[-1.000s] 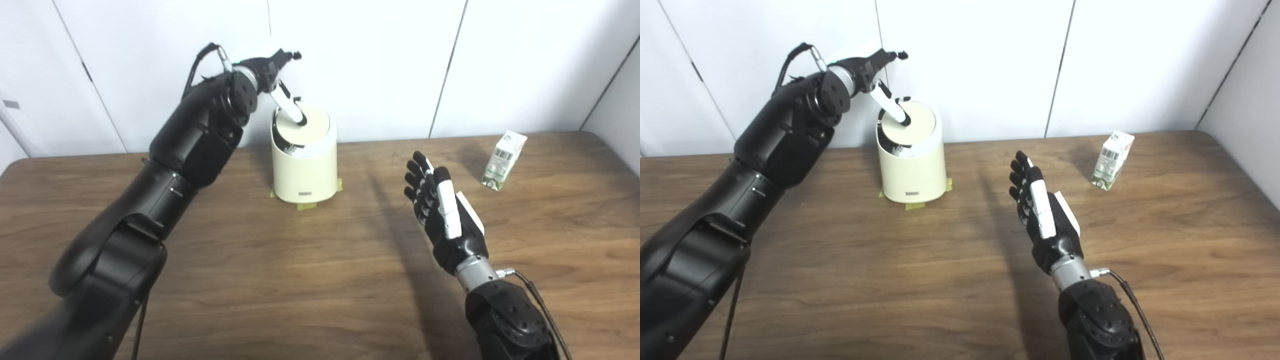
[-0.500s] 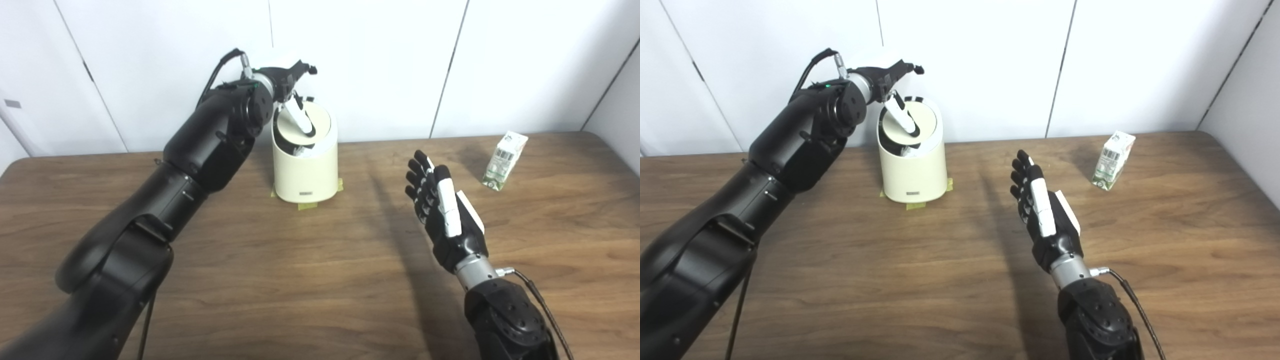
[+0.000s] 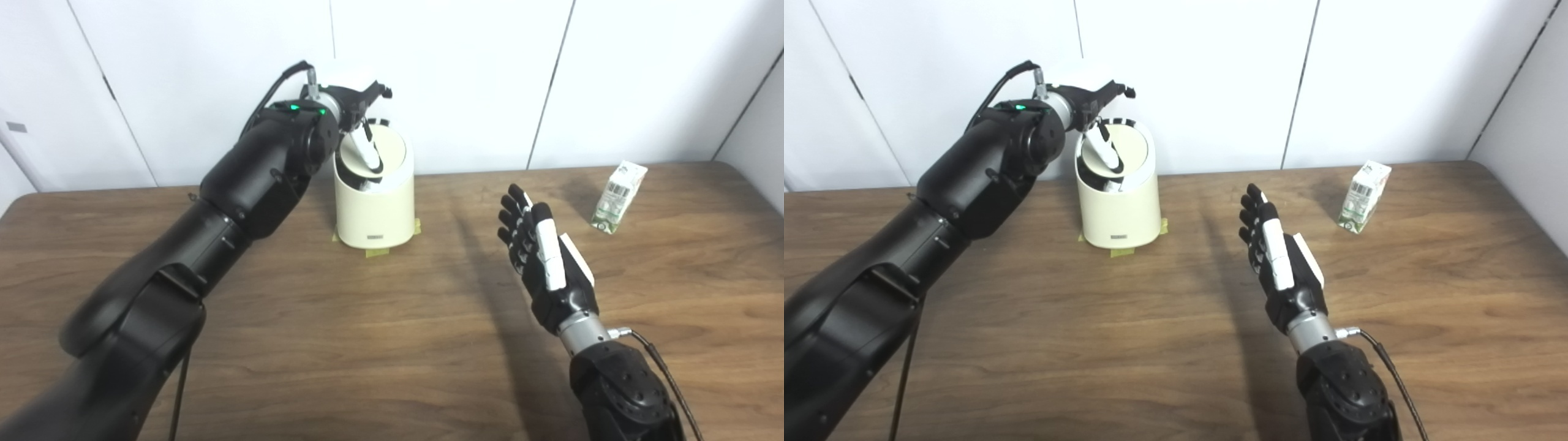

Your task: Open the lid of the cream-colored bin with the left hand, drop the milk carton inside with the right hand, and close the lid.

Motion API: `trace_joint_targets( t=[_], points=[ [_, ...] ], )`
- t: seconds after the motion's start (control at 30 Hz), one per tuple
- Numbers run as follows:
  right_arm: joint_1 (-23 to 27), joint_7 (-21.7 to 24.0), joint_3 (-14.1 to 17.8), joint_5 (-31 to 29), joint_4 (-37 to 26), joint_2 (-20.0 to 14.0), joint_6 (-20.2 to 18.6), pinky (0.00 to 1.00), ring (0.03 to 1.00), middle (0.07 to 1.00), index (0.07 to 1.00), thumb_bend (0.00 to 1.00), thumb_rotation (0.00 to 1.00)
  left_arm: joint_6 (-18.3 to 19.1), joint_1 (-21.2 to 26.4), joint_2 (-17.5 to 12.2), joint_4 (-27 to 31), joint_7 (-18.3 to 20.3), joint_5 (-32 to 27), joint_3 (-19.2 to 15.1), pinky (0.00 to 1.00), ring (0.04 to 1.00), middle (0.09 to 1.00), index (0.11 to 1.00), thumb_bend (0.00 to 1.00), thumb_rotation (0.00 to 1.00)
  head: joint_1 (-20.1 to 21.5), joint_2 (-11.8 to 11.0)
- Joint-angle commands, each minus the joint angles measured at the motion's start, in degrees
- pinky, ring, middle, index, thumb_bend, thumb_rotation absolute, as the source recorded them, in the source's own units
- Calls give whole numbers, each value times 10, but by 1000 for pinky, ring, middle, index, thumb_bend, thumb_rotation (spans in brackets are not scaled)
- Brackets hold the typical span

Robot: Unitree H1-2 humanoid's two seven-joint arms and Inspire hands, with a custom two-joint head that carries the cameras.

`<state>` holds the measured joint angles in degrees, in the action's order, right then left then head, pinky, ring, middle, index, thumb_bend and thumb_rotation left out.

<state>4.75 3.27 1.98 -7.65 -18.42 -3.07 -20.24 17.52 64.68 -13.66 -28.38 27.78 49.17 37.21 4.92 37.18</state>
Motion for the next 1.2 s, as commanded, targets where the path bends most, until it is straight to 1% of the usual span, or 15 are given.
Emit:
trace_joint_targets(
  t=[0.0,0.17,0.27,0.37,0.53,0.63,0.73,0.83,0.9,0.93,1.0,1.07,1.1,1.13,1.17],
  points=[
    [22,-1,0,-2,-21,1,9,1000,1000,1000,1000,733,1000,-16,37,-7,5,-7,19,3,948,972,947,907,935,97,0,0],
    [22,0,0,-2,-22,1,9,1000,1000,1000,1000,738,1000,-40,25,-6,2,-11,43,17,945,971,932,903,939,97,1,1],
    [23,1,-1,-2,-23,0,10,1000,1000,1000,1000,738,1000,-51,13,-3,1,-20,58,25,940,960,920,897,953,99,0,3],
    [24,2,-1,-2,-23,-1,9,1000,1000,1000,1000,740,1000,-61,3,0,4,-23,63,27,966,955,914,895,964,106,1,6],
    [25,-1,-4,3,-26,0,6,1000,1000,1000,1000,748,1000,-62,-5,-4,29,-4,56,19,940,948,921,904,964,136,2,8],
    [25,-2,-3,3,-25,1,7,1000,1000,1000,1000,746,1000,-52,1,-7,46,18,33,-9,933,959,932,911,950,124,4,8],
    [26,-1,-3,5,-24,-1,9,997,1000,1000,1000,746,1000,-30,20,-8,59,49,10,-42,910,962,946,909,940,119,2,9],
    [27,-1,-2,4,-21,-2,7,991,1000,1000,1000,754,1000,-3,49,-6,59,71,-11,-77,829,974,978,907,931,131,4,9],
    [27,0,-2,3,-19,-2,8,997,1000,1000,1000,756,1000,2,57,-8,65,75,-24,-94,775,961,964,892,926,141,6,8],
    [27,0,-3,4,-21,-1,7,998,1000,1000,1000,756,1000,4,56,-10,78,68,-40,-115,768,959,961,889,924,143,8,9],
    [27,-1,-5,6,-24,-1,6,999,1000,1000,1000,747,1000,4,47,-9,100,43,-70,-155,751,927,935,852,879,202,9,9],
    [27,-1,-6,9,-24,-2,9,998,1000,1000,1000,743,1000,7,28,0,133,9,-106,-204,747,914,930,826,858,218,10,9],
    [27,-1,-6,11,-24,-2,9,992,1000,1000,1000,744,1000,8,21,4,144,-1,-116,-219,699,859,889,809,820,241,10,9],
    [28,-2,-6,12,-24,-2,8,990,1000,1000,1000,744,1000,17,8,14,166,-23,-133,-245,682,840,875,803,807,249,10,9],
    [28,-2,-6,13,-25,-2,7,985,1000,999,1000,744,1000,27,-4,24,186,-43,-146,-267,607,777,818,786,748,259,10,9]
  ],
)
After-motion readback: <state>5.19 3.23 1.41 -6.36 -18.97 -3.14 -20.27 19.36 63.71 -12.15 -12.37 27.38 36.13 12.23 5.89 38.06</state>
